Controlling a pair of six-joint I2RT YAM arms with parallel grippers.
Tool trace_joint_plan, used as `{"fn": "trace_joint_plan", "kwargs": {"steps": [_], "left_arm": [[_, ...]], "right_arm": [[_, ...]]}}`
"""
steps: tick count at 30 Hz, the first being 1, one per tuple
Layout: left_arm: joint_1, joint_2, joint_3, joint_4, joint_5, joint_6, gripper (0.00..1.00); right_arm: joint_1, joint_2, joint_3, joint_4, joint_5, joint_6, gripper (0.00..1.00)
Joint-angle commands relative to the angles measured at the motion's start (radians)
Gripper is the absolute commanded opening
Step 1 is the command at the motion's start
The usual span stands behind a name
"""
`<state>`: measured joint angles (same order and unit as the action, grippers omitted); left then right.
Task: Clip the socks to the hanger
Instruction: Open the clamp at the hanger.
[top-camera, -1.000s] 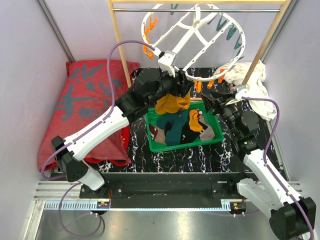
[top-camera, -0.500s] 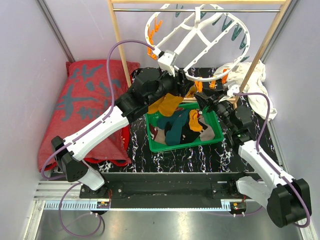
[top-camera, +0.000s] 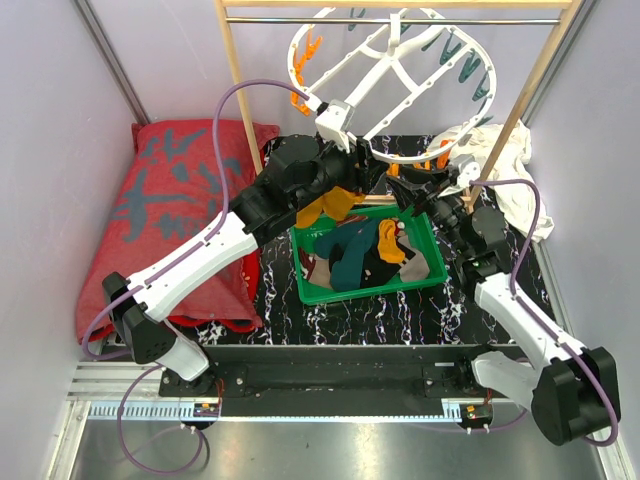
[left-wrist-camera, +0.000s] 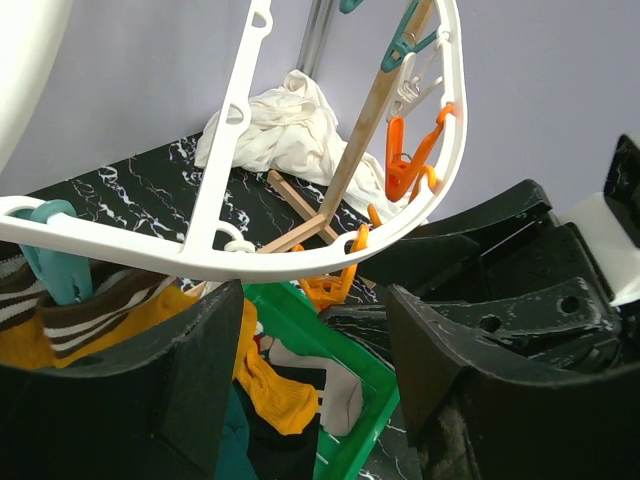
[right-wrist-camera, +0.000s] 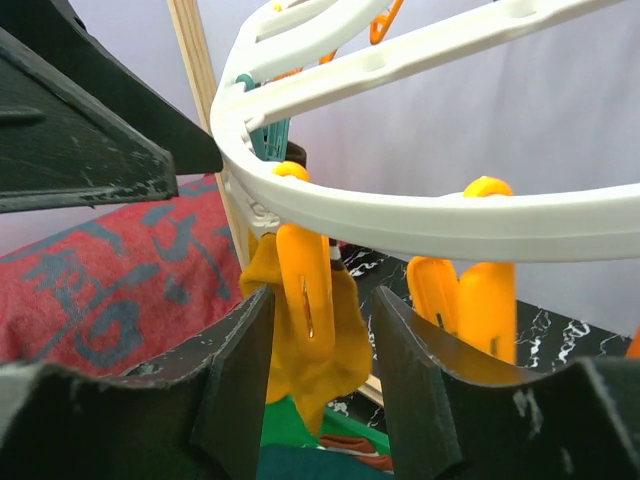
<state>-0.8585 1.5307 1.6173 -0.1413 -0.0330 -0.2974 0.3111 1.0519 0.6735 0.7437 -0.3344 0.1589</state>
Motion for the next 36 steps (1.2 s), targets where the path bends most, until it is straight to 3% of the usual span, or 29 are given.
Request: {"fn": "trace_joint_plan", "kwargs": {"steps": [1,12,13,17,23,36], "left_arm": [[0.001,-0.020,0.043,0.020,0.010,-0.011,0.62],[0.003,-0.050,0.036,0.020,0.058,-0.037,0.63],[0.003,-0.053,0.035,0.020,0.061,-0.039,0.63],[0.003,-0.072,0.033,0.013,0.082,-0.052,0.63],[-0.004,-0.081,0.036,-0.006,0.134,-0.077,0.66],[-0.063,-0.092,0.041,-0.046,0.062,-0.035,0.72]], "right_arm": [[-0.004,0.025,0.043,0.074,-0.032,0.019,0.51],[-0.006,0.062,0.046,0.088,-0.037,0.016,0.43],[-0.006,0.063,0.047,0.086,-0.038,0.016,0.41],[-0.006,0.037,0.054,0.057,-0.063,0.022,0.16],[-0.006,-0.015,0.067,-0.013,-0.087,0.044,0.01],[0.006,-0.033,0.135,-0.150,-0.109,0.097,0.00]]}}
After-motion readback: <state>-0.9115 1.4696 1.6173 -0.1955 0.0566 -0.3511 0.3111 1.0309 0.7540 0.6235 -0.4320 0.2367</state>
